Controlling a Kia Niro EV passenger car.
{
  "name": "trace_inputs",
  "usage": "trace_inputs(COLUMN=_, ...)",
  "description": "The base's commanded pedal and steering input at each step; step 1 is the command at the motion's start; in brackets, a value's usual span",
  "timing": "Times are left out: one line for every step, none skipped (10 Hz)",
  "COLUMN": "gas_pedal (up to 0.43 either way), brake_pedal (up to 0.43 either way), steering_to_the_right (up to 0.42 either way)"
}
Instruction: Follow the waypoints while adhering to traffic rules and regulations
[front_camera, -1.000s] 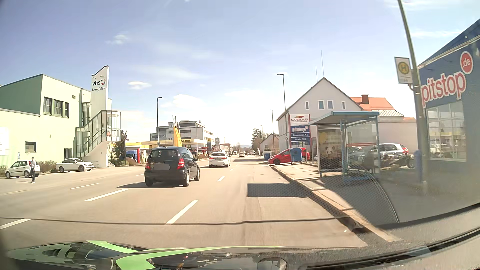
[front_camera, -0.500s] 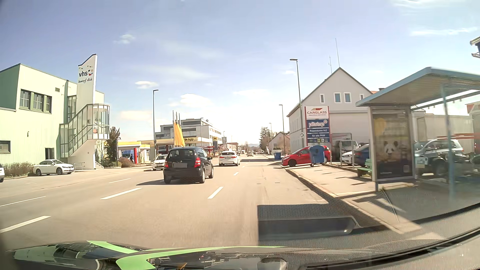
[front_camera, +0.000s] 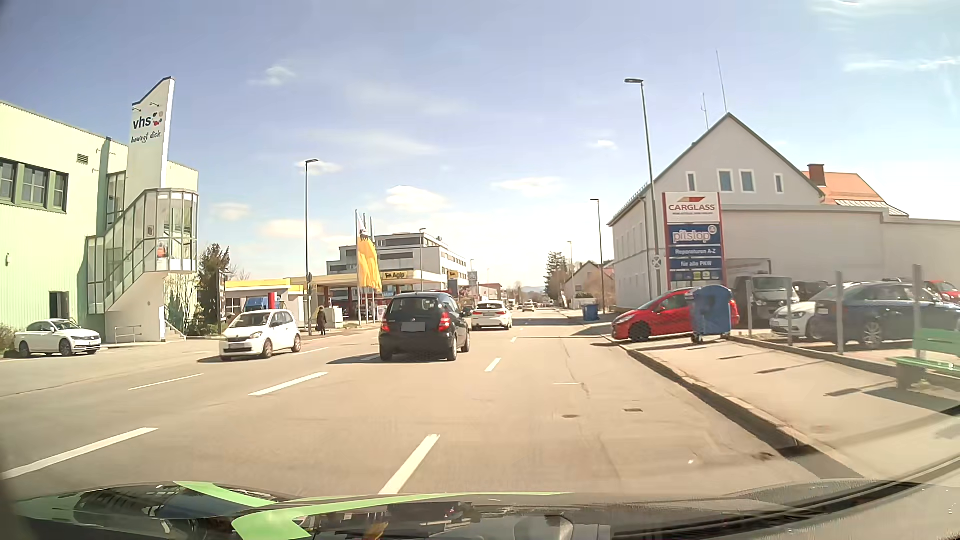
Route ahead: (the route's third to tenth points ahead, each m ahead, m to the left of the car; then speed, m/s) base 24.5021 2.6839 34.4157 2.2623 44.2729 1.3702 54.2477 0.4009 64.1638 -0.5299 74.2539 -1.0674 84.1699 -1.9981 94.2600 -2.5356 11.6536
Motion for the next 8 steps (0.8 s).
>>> trace_inputs(gas_pedal=0.110, brake_pedal=0.000, steering_to_the_right=-0.035)
trace_inputs(gas_pedal=0.110, brake_pedal=0.000, steering_to_the_right=-0.034)
trace_inputs(gas_pedal=0.087, brake_pedal=0.000, steering_to_the_right=-0.031)
trace_inputs(gas_pedal=0.087, brake_pedal=0.000, steering_to_the_right=-0.022)
trace_inputs(gas_pedal=0.087, brake_pedal=0.000, steering_to_the_right=-0.014)
trace_inputs(gas_pedal=0.067, brake_pedal=0.000, steering_to_the_right=-0.008)
trace_inputs(gas_pedal=0.067, brake_pedal=0.000, steering_to_the_right=-0.001)
trace_inputs(gas_pedal=0.067, brake_pedal=0.000, steering_to_the_right=0.000)
